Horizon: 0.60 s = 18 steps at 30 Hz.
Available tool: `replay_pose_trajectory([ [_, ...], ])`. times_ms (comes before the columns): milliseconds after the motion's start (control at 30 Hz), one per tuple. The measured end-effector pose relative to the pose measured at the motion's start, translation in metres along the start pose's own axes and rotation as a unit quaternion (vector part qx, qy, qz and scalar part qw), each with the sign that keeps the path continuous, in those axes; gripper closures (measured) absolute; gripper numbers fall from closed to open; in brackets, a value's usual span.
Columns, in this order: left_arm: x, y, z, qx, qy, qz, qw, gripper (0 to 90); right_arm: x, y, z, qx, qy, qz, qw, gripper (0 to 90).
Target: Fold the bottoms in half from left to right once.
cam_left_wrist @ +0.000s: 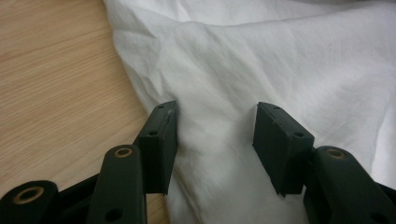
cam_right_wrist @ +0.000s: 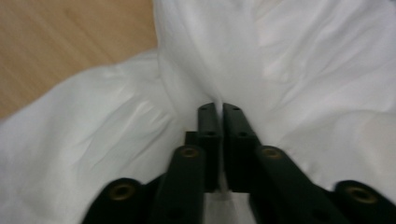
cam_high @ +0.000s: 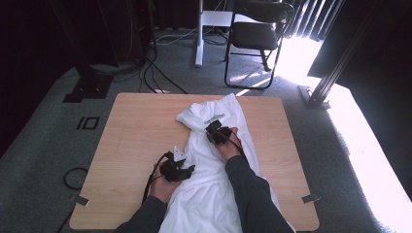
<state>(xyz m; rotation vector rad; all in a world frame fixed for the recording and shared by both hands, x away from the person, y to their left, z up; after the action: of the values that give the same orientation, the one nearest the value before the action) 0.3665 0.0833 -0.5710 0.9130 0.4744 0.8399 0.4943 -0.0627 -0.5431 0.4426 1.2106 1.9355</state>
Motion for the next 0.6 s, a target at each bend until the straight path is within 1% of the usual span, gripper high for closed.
replay_pose_trajectory([
  [67,-0.001,0.0,0.0,0.003,-0.002,0.0,1.0,52.0,0.0,0.0,0.0,0.0,0.0,0.0,1.0,89.3],
  [100,-0.002,-0.002,-0.002,0.006,-0.005,0.001,1.0,52.0,-0.002,0.004,0.002,-0.009,-0.005,0.0,0.9999,89.7],
  [133,-0.002,-0.003,-0.003,0.008,-0.005,0.002,1.0,52.6,-0.011,0.022,0.008,-0.043,-0.017,0.001,0.9989,89.9],
  [167,-0.002,-0.004,-0.004,0.011,-0.005,0.002,0.9999,52.8,-0.017,0.031,0.009,-0.059,-0.025,-0.004,0.9979,89.9],
  [233,-0.004,-0.006,-0.006,0.012,-0.002,0.001,0.9999,52.9,-0.035,0.048,0.008,-0.084,-0.054,-0.013,0.995,89.9],
  [267,-0.004,-0.007,-0.008,0.015,-0.005,0.002,0.9999,52.9,-0.046,0.054,0.005,-0.09,-0.075,-0.015,0.993,90.0],
  [300,-0.005,-0.007,-0.009,0.011,-0.003,0.002,0.9999,52.9,-0.059,0.059,0.001,-0.095,-0.097,-0.013,0.9906,90.0],
  [333,-0.005,-0.007,-0.01,0.01,-0.005,0.003,0.9999,52.9,-0.078,0.061,-0.008,-0.096,-0.133,-0.004,0.9865,90.0],
  [367,-0.006,-0.007,-0.01,0.009,-0.005,0.004,0.9999,53.0,-0.09,0.06,-0.016,-0.093,-0.158,0.005,0.9831,89.9],
  [400,-0.006,-0.007,-0.011,0.009,-0.006,0.005,0.9999,53.0,-0.098,0.058,-0.022,-0.088,-0.173,0.008,0.9809,89.9],
  [433,-0.007,-0.007,-0.011,0.01,-0.008,0.006,0.9999,53.0,-0.109,0.053,-0.033,-0.077,-0.194,0.011,0.9779,89.8],
  [500,-0.008,-0.008,-0.011,0.009,-0.01,0.006,0.9999,53.1,-0.12,0.042,-0.05,-0.057,-0.215,0.012,0.9749,89.5],
  [533,-0.009,-0.008,-0.011,0.01,-0.011,0.007,0.9999,53.2,-0.123,0.035,-0.058,-0.046,-0.221,0.012,0.9741,89.1],
  [600,-0.01,-0.008,-0.011,0.01,-0.013,0.007,0.9998,55.2,-0.123,0.021,-0.075,-0.03,-0.223,0.018,0.9742,86.7],
])
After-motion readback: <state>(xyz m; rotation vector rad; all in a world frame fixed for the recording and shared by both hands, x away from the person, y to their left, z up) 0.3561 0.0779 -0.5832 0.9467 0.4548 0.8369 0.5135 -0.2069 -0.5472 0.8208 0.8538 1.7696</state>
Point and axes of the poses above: each handheld gripper's, and its own axes: y roughly backward along the jaws, z roughly out of its top, x roughly to its left, the point moved 5 cm from there along -y, roughly forward along the jaws, and after that the axes turned 13 degrees about x, right-handed, at the moved point
